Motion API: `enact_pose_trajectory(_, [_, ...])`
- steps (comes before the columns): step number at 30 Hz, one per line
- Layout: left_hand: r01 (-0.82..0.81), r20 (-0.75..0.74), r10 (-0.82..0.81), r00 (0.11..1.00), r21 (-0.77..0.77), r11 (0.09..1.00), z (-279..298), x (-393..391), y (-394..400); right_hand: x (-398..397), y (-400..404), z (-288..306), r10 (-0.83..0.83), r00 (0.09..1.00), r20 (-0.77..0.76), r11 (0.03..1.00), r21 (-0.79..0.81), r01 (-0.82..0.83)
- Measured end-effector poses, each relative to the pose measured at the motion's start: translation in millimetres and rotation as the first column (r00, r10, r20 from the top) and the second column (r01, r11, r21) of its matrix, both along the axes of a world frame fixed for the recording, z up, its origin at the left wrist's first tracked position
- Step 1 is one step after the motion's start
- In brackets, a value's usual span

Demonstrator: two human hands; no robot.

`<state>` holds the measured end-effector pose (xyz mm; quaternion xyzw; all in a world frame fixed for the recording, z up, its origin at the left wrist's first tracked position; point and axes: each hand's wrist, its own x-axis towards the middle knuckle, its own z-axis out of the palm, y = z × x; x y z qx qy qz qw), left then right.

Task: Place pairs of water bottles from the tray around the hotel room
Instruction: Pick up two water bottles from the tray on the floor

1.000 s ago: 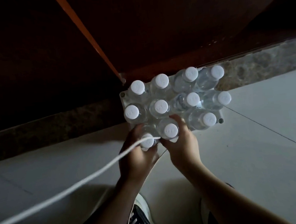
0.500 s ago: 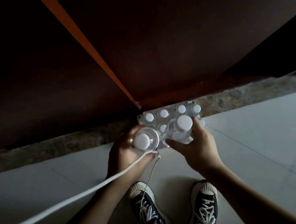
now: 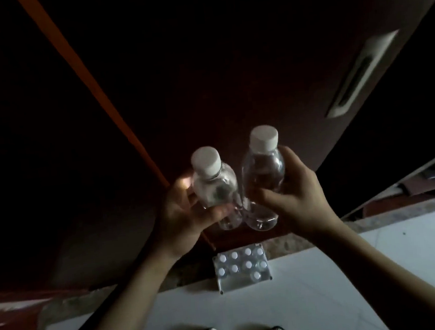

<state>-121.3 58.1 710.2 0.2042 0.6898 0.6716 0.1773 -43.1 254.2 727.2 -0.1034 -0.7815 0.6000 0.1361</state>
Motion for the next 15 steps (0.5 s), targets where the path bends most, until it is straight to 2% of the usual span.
enact_pose_trajectory(4, [0.053,-0.067,-0.041,0.997,0.185,0.981,122.0,31.7,19.7,18.0,-6.9,123.6,-0.040,0.984,-0.174,0.999,-0.034,0.034])
enact_pose_trajectory(7, [0.039,-0.091,-0.012,0.996,0.301,0.953,187.7,44.3,29.2,28.0,-11.9,192.8,-0.045,0.953,-0.301,0.995,-0.100,0.015])
enact_pose_trajectory(11, [0.027,-0.127,0.019,0.992,0.353,0.935,256.8,51.3,29.5,37.6,-23.2,264.4,-0.030,0.913,-0.406,0.996,-0.086,-0.005])
enact_pose_trajectory(15, [0.117,-0.232,-0.028,0.972,0.382,0.917,307.4,56.6,31.6,52.1,-31.3,309.0,-0.077,0.886,-0.457,0.994,-0.102,0.034])
